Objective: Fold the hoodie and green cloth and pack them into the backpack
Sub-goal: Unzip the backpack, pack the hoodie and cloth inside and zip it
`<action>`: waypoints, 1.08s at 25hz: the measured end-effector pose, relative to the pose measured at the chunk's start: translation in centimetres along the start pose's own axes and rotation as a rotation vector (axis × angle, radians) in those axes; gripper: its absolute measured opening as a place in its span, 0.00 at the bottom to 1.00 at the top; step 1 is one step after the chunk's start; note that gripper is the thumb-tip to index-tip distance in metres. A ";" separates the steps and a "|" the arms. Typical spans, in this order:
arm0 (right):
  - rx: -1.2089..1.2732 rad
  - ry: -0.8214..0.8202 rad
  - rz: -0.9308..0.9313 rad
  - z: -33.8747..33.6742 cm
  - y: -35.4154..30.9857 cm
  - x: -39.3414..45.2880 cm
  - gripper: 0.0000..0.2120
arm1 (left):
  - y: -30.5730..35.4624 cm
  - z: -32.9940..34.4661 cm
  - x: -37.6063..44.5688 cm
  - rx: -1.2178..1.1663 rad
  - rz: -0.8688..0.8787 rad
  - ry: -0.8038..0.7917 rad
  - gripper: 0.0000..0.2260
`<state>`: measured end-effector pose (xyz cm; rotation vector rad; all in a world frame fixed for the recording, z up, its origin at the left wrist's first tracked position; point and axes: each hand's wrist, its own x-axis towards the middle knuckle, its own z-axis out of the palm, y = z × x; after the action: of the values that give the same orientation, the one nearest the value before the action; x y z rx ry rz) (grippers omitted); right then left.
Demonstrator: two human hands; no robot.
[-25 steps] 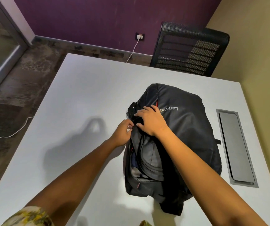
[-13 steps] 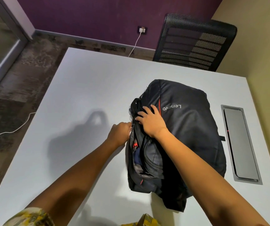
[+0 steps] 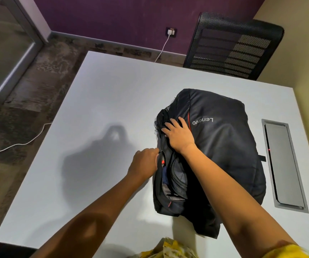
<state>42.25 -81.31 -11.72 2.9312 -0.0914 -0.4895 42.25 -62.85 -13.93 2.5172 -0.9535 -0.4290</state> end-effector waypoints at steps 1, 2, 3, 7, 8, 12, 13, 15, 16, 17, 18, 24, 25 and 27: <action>0.006 -0.004 0.002 0.0 0.0 0.1 0.21 | 0.0 0.3 -0.7 -0.005 -0.005 -0.006 0.11; 0.008 -0.008 0.003 0.0 0.1 0.2 0.21 | 0.0 0.6 -1.7 -0.017 -0.006 -0.009 0.10; 0.008 -0.014 0.004 0.0 0.1 0.3 0.21 | 0.0 0.9 -2.9 -0.032 -0.002 -0.009 0.10; 0.000 -0.026 0.001 0.0 0.0 0.5 0.21 | 0.7 1.7 -8.3 -0.064 0.014 -0.012 0.12; -0.002 -0.029 0.000 0.0 -0.1 0.4 0.21 | 0.9 1.8 -9.4 -0.059 0.007 -0.025 0.12; 0.012 -0.019 -0.002 0.0 -0.2 0.0 0.21 | 1.4 1.8 -11.2 -0.061 -0.008 -0.035 0.13; 0.030 -0.003 -0.011 0.0 -0.4 -0.4 0.20 | 1.5 1.8 -11.4 -0.058 -0.009 -0.036 0.13; 0.098 0.036 -0.041 -0.2 -1.0 -1.6 0.19 | 2.0 2.1 -11.9 -0.059 -0.016 -0.039 0.13; 0.152 0.055 -0.065 -0.2 -1.5 -2.5 0.18 | 2.2 2.3 -12.0 -0.071 -0.023 -0.032 0.13; 0.219 0.064 -0.103 -0.2 -2.0 -3.6 0.16 | 2.2 2.4 -12.2 -0.094 -0.036 -0.017 0.13; 0.292 0.066 -0.148 -0.2 -2.5 -5.0 0.15 | 2.3 2.4 -12.2 -0.121 -0.048 -0.007 0.12; 0.418 0.037 -0.363 -1.4 -3.3 -12.5 0.14 | 2.1 1.1 -11.2 -0.174 -0.115 0.047 0.14; 0.335 0.037 -0.402 -1.3 -3.6 -13.3 0.14 | 2.1 0.8 -11.0 -0.190 -0.132 0.051 0.13; 0.191 0.076 -0.446 -0.5 -4.6 -14.4 0.15 | 2.3 0.3 -10.8 -0.221 -0.166 0.013 0.08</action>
<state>28.94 -75.44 -7.45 3.1533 0.5664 -0.4472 33.09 -57.16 -11.60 2.4010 -0.6552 -0.5371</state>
